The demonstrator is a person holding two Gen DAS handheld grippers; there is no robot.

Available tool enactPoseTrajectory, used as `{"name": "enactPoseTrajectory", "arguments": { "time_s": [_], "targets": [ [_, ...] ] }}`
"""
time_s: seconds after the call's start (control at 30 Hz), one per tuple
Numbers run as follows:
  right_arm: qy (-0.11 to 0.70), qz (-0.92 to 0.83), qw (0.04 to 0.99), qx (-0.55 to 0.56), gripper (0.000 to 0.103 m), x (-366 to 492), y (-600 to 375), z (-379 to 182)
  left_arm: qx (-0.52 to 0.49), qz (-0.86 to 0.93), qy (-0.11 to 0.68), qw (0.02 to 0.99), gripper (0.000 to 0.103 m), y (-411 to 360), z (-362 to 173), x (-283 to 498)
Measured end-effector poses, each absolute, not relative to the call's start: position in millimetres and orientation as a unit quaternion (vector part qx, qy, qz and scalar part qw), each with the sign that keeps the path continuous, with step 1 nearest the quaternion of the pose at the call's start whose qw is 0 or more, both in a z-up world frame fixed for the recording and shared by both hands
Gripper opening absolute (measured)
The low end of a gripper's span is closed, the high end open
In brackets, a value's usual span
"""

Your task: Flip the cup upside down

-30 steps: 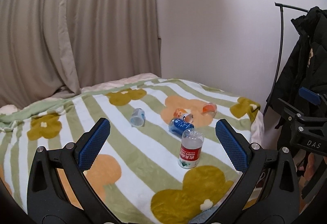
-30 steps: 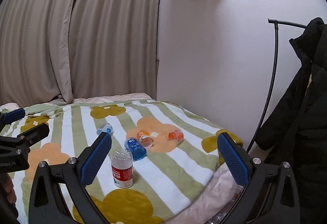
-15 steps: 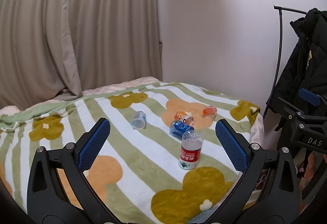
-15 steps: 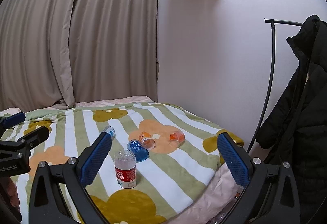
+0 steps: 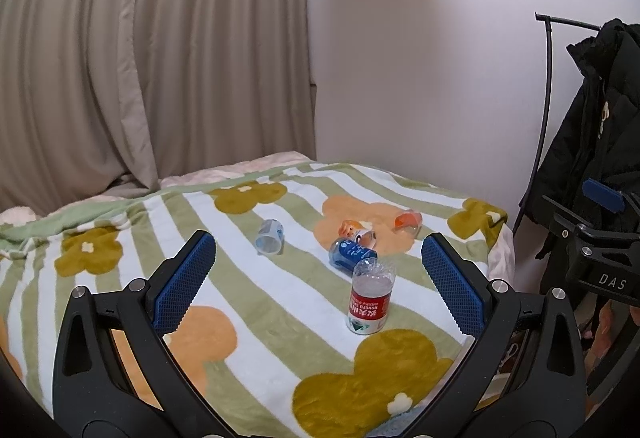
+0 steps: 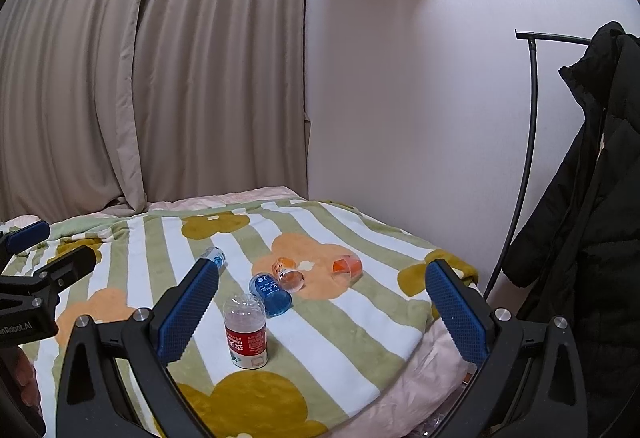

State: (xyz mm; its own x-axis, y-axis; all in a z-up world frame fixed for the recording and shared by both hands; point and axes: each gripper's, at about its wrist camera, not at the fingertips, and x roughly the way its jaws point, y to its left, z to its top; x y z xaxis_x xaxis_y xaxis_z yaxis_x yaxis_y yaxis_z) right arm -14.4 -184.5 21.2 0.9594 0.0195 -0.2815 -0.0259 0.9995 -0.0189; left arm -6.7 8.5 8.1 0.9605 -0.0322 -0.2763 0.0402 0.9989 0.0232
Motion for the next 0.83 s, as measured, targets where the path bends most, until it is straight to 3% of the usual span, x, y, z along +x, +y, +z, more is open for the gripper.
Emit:
{"name": "enactPoseTrajectory", "arguments": {
  "time_s": [0.83],
  "targets": [
    [0.143, 0.011, 0.99, -0.01, 0.103, -19.0, -177.3, 18.5, 0.036, -0.021, 0.116, 0.992, 0.103, -0.9, 7.3, -15.5]
  ]
}}
